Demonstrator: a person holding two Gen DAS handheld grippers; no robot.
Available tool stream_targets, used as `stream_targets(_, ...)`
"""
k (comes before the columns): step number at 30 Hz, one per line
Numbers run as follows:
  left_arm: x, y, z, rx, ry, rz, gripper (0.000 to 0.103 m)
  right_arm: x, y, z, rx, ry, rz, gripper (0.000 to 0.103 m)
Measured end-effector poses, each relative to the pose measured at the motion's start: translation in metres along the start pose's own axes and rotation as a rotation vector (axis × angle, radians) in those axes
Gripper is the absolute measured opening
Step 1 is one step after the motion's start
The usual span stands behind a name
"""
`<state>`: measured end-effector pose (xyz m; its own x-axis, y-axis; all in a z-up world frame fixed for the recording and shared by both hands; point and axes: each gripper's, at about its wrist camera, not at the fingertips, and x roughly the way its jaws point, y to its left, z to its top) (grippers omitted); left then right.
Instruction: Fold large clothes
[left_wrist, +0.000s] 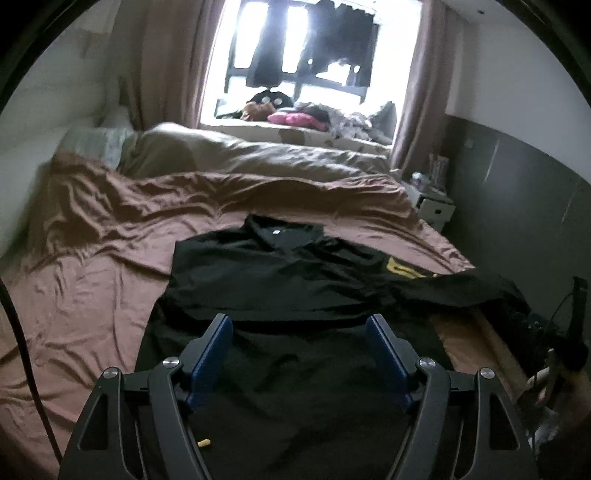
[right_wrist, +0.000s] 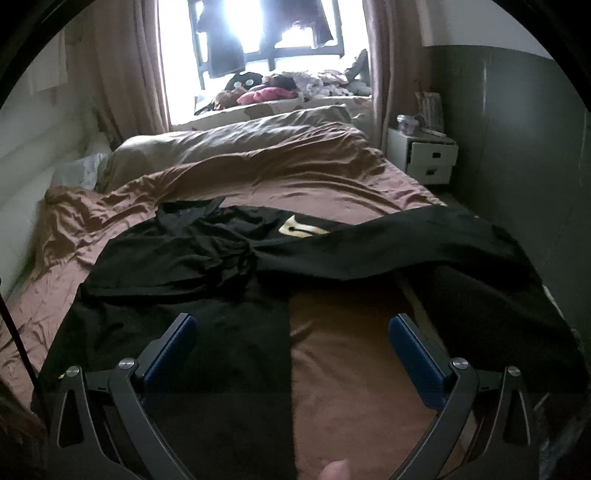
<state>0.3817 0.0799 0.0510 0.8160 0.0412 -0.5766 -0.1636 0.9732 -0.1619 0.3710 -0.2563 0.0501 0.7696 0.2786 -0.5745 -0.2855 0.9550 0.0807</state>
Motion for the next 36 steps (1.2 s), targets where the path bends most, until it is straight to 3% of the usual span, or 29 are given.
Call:
stream_targets(4, -0.009, -0.025, 0.003, 0.019, -0.032, -0.040, 0.078, -0.017, -0.020, -0.003, 0.035, 0.015, 0.010, 0.103)
stream_targets(10, -0.007, -0.066, 0.007, 0.073, -0.063, -0.101, 0.103, -0.033, -0.060, -0.004, 0.142, 0.005, 0.002, 0.103)
stream_targets(22, 0.046, -0.116, 0.005, 0.102, -0.012, -0.173, 0.103, -0.030, -0.105, -0.017, 0.210, -0.037, -0.009, 0.103)
stream_targets(26, 0.062, -0.124, 0.002, 0.104, -0.040, -0.192, 0.103, -0.021, -0.131, -0.018, 0.274, -0.036, -0.005, 0.103)
stream_targets(33, 0.120, -0.130, 0.000, 0.090, 0.041, -0.224, 0.097, 0.003, -0.172, -0.015, 0.422, -0.025, 0.016, 0.102)
stream_targets(36, 0.145, -0.132, -0.002, 0.072, 0.083, -0.241, 0.092, 0.016, -0.187, -0.016, 0.480, -0.010, 0.036, 0.094)
